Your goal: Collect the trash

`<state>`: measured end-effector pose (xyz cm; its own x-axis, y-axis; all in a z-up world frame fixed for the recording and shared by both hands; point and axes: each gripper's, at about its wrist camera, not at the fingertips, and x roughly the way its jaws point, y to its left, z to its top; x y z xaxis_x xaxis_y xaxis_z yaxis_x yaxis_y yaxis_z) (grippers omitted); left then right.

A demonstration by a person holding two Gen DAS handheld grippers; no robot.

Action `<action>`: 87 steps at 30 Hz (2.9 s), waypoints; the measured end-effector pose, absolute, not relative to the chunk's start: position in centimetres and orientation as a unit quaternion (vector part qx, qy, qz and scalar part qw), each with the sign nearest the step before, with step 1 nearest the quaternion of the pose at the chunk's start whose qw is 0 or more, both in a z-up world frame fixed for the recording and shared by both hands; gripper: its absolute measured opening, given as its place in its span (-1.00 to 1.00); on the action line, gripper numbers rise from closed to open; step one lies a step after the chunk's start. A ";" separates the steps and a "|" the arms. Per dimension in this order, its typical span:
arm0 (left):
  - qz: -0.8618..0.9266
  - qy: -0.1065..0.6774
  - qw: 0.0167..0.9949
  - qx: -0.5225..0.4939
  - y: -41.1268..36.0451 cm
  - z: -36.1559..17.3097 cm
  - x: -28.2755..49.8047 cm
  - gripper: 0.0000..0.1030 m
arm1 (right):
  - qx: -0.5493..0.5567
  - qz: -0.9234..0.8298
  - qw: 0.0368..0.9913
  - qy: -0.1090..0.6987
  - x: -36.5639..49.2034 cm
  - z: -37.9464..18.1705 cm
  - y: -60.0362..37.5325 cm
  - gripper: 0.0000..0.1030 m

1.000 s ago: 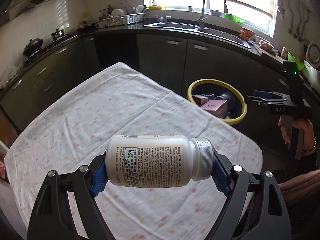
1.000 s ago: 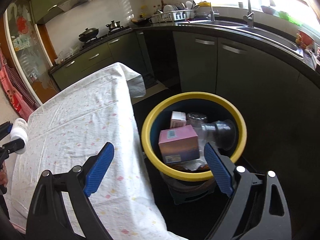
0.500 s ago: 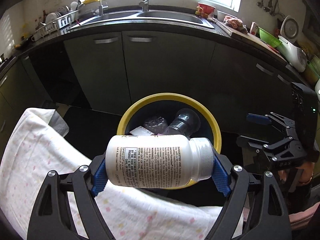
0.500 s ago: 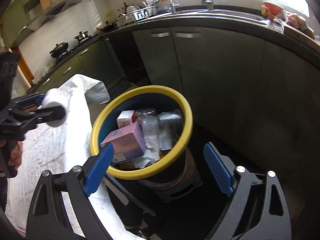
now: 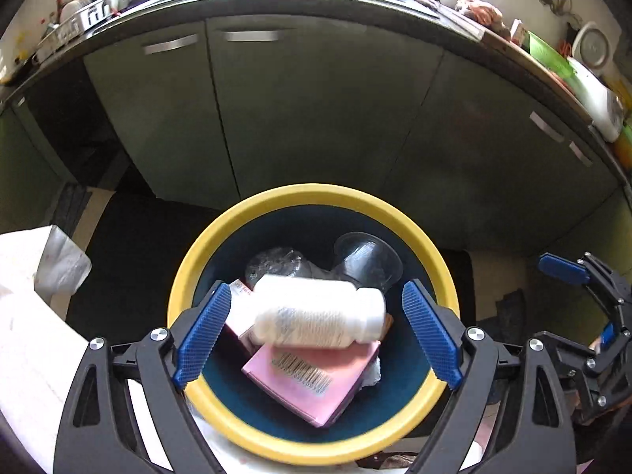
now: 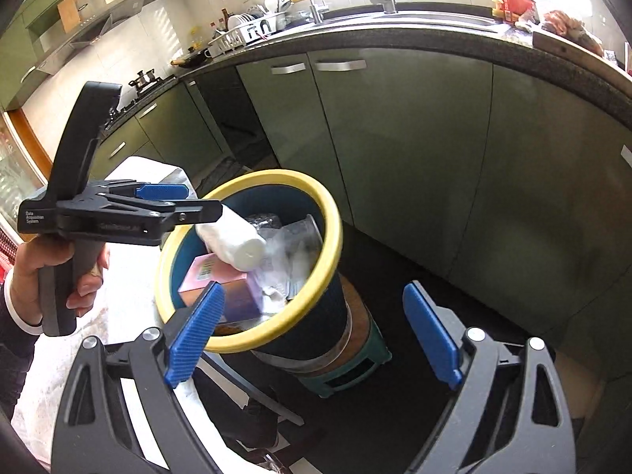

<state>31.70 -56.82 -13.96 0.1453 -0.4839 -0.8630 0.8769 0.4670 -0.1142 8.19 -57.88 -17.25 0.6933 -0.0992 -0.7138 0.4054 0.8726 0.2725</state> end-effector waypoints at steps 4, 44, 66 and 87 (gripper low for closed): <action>-0.466 0.417 0.755 0.197 -52.7 -10.9 29.4 0.70 | 0.203 -0.130 0.900 0.363 8.2 -16.9 -57.1 0.71; -0.049 0.249 0.967 -0.023 -5.9 -0.3 0.0 0.91 | -0.008 0.013 0.970 0.244 0.6 -4.8 -35.4 0.87; -0.051 0.239 0.970 -0.013 -6.4 0.5 -1.7 0.91 | 0.004 0.013 0.971 0.239 0.3 -4.8 -35.7 0.87; -0.059 0.245 0.968 -0.003 -7.0 0.4 -1.4 0.91 | 0.008 0.013 0.971 0.240 0.4 -5.1 -36.0 0.87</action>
<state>-1.44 -7.02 0.42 0.8729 -0.1149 -0.4743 0.1120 0.9931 -0.0344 0.36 -36.00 -5.07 0.8843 0.0286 -0.4660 -0.0208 0.9995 0.0218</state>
